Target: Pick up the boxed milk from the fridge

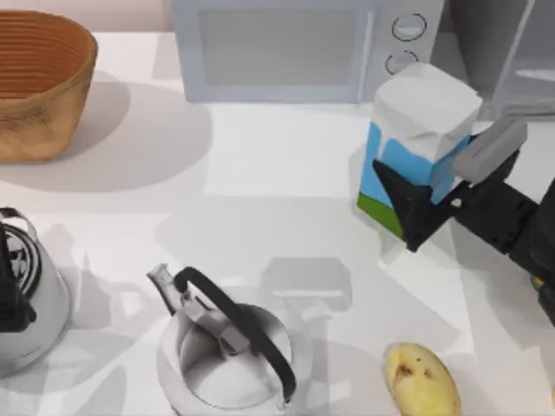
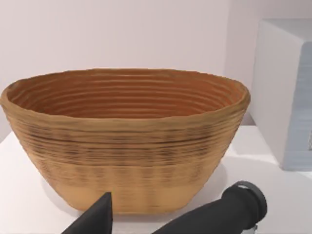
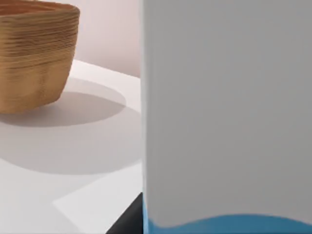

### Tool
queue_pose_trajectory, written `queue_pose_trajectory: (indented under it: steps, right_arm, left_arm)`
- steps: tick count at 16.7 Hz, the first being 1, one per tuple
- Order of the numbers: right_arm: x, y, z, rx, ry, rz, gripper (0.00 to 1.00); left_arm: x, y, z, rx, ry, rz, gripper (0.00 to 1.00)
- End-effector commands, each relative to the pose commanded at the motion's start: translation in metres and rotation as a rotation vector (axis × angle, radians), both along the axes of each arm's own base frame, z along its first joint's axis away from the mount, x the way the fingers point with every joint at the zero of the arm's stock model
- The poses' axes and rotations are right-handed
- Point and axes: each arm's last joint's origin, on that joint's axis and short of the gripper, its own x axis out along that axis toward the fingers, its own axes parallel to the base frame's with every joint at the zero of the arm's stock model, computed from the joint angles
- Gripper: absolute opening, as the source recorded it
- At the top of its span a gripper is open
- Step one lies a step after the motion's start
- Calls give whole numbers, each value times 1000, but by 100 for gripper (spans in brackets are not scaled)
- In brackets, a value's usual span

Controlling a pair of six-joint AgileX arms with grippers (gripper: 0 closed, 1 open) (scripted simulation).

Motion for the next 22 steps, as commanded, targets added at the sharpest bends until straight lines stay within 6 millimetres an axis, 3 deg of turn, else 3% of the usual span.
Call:
queue_pose_trajectory:
  steps: [3, 16, 22]
  right_arm:
    - [0, 0, 0, 0, 0, 0, 0]
    - [0, 0, 0, 0, 0, 0, 98]
    - [0, 0, 0, 0, 0, 0, 100]
  left_arm:
    - [0, 0, 0, 0, 0, 0, 100]
    - [0, 0, 0, 0, 0, 0, 100]
    - [0, 0, 0, 0, 0, 0, 100]
